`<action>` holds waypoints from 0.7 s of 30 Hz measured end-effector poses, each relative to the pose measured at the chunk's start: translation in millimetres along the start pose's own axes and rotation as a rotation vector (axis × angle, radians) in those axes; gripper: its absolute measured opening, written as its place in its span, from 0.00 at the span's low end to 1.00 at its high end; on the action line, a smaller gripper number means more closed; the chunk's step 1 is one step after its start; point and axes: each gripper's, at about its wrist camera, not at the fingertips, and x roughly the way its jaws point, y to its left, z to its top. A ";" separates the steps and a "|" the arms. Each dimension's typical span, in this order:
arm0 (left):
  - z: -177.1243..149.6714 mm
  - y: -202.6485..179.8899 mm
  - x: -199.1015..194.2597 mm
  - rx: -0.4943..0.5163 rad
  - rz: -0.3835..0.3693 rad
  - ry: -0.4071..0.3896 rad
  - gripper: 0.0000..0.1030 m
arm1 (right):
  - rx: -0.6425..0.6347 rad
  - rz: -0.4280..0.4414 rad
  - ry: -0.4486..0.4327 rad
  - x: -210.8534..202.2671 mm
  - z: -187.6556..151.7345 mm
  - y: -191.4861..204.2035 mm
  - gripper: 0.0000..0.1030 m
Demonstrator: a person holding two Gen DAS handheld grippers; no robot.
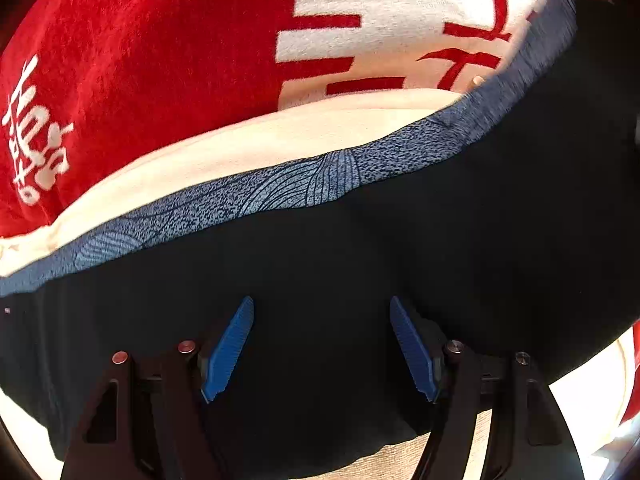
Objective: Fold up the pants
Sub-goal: 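Grasp a corner of the folded trousers with the right gripper and lift it, then lower the lifted corner back onto the stack and open the right gripper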
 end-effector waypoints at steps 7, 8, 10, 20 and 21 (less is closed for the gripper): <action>0.9 33.8 -15.4 -0.040 -0.043 0.023 0.71 | -0.246 -0.072 0.034 6.9 -13.6 77.3 0.15; -2.0 51.9 -24.4 -0.065 -0.030 0.008 0.71 | -0.275 -0.083 0.040 9.3 -16.9 87.2 0.15; -7.1 82.5 -35.6 -0.097 -0.007 -0.004 0.71 | -0.347 -0.105 0.050 15.8 -27.8 111.0 0.15; -50.6 267.0 -48.7 -0.234 0.182 0.059 0.83 | -0.707 -0.274 0.247 132.8 -148.5 209.3 0.29; -53.0 272.8 -47.3 -0.234 0.182 0.064 0.83 | -0.760 -0.323 0.274 149.2 -166.9 214.7 0.30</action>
